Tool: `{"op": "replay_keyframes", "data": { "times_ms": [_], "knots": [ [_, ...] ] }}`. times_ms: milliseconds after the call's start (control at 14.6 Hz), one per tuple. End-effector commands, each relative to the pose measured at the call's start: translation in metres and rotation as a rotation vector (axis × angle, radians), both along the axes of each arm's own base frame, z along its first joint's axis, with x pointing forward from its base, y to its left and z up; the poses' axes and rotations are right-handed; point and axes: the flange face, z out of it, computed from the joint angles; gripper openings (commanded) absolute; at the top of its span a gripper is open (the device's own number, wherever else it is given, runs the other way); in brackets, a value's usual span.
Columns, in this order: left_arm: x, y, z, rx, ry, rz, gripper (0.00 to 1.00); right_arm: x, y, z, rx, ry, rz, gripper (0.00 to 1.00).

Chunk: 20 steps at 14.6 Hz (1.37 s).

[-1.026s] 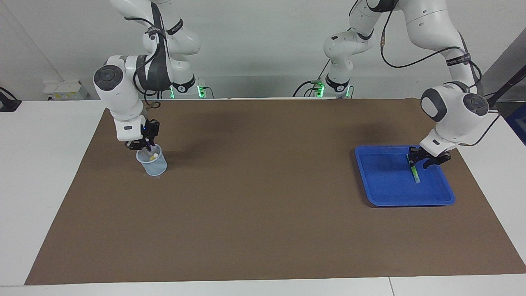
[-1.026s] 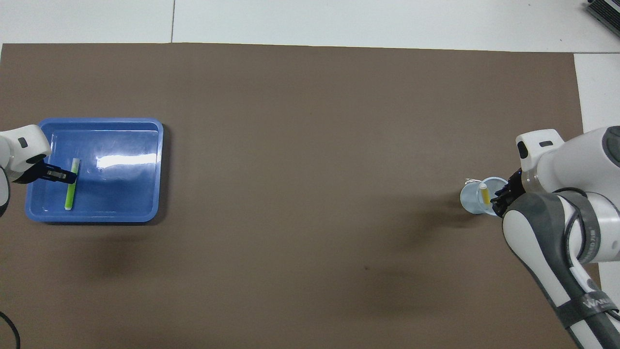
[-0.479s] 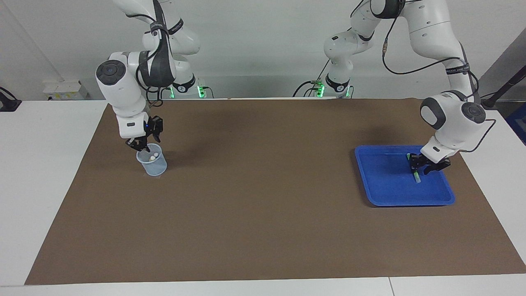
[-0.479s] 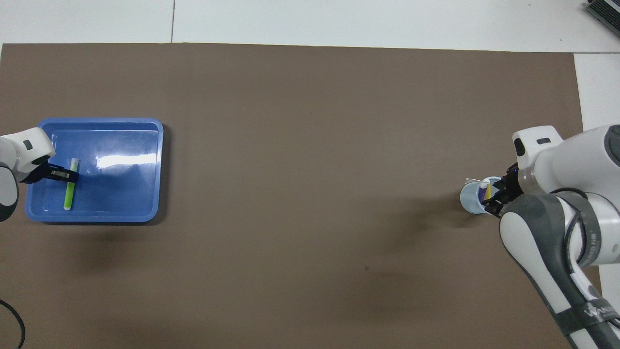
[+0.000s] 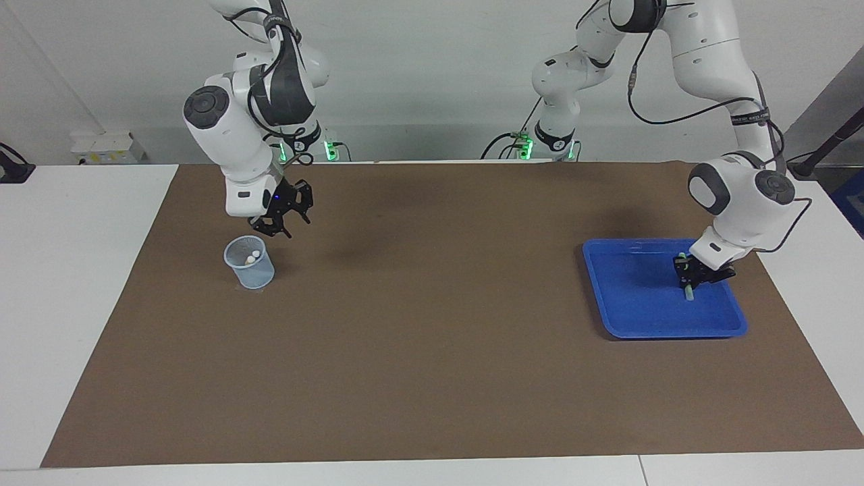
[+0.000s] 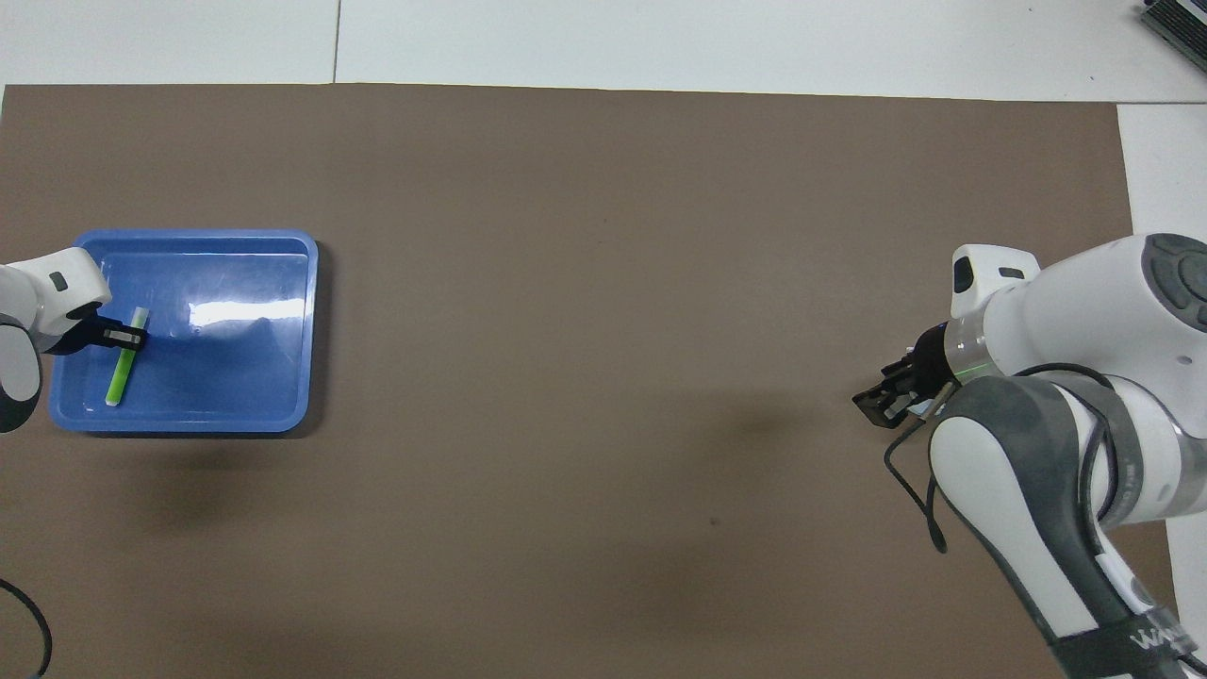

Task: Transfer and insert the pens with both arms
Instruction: 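Release the purple pen with the right gripper while the left gripper grasps green pen, then lift the green pen toward the right gripper while the right gripper approaches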

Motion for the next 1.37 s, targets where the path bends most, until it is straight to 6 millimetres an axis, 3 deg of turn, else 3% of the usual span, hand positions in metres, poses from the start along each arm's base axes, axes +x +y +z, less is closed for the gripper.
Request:
{"op": "replay_keyframes", "data": {
  "times_ms": [0,274,411,547,1095,1300],
  "knots": [
    [-0.005,0.002,-0.01,0.004,0.017,0.006,0.0,-0.006,0.01,0.008,0.047,0.032,-0.093,0.54],
    [0.002,-0.004,0.005,-0.005,0.089,0.133,0.0,-0.011,0.037,0.009,0.108,0.088,-0.252,0.55],
    [0.01,-0.032,0.02,-0.005,0.117,0.246,0.0,-0.014,0.052,0.011,0.14,0.121,-0.335,0.57],
    [0.012,-0.045,0.034,-0.03,0.144,0.401,0.0,-0.015,0.062,0.012,0.153,0.143,-0.401,0.57],
    [-0.012,-0.119,0.149,-0.323,0.216,1.044,0.0,-0.024,0.124,0.022,0.246,0.215,-0.668,0.6],
    [-0.023,-0.152,0.185,-0.377,0.252,1.222,0.0,-0.031,0.166,0.029,0.313,0.23,-0.807,0.61]
  ]
}}
